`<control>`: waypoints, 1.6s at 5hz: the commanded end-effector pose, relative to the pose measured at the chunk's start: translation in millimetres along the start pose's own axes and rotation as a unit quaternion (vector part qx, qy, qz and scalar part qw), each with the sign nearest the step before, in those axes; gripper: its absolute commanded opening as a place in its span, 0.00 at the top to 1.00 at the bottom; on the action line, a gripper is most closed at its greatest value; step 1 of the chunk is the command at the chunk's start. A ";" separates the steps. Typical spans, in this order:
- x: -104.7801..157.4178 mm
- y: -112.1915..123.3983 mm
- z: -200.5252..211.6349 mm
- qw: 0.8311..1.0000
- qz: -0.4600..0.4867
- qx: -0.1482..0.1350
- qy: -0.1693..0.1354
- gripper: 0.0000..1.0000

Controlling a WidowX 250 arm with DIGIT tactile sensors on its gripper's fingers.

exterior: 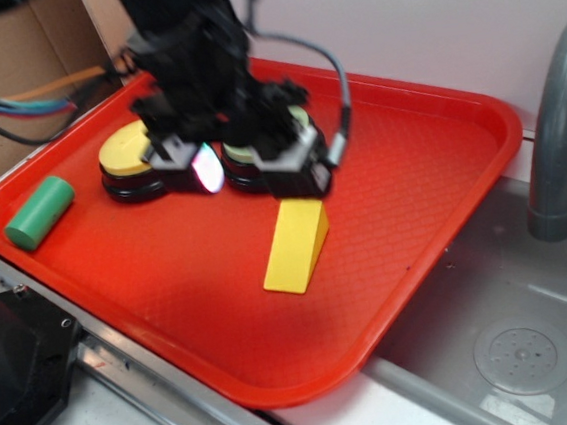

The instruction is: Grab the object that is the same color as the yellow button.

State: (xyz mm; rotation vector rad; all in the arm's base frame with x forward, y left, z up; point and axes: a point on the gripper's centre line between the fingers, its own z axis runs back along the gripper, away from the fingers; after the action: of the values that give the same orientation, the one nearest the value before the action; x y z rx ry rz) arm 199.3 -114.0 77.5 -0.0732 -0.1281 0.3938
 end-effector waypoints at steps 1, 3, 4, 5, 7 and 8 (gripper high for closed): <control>20.1 -15.6 -34.3 0.999 0.033 0.005 0.000 0.00; 25.2 -8.3 -56.4 0.999 0.050 -0.005 0.003 0.00; 27.1 -6.8 -60.9 0.999 0.046 -0.006 -0.004 0.77; 25.4 -8.1 -58.5 0.999 0.043 -0.003 0.000 1.00; 28.3 -7.5 -39.2 1.000 0.019 0.010 0.008 1.00; 35.5 4.5 1.6 0.998 -0.048 0.017 0.046 1.00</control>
State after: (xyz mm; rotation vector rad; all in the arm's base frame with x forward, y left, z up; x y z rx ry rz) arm 218.7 -98.0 63.7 -0.0143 0.0107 0.3036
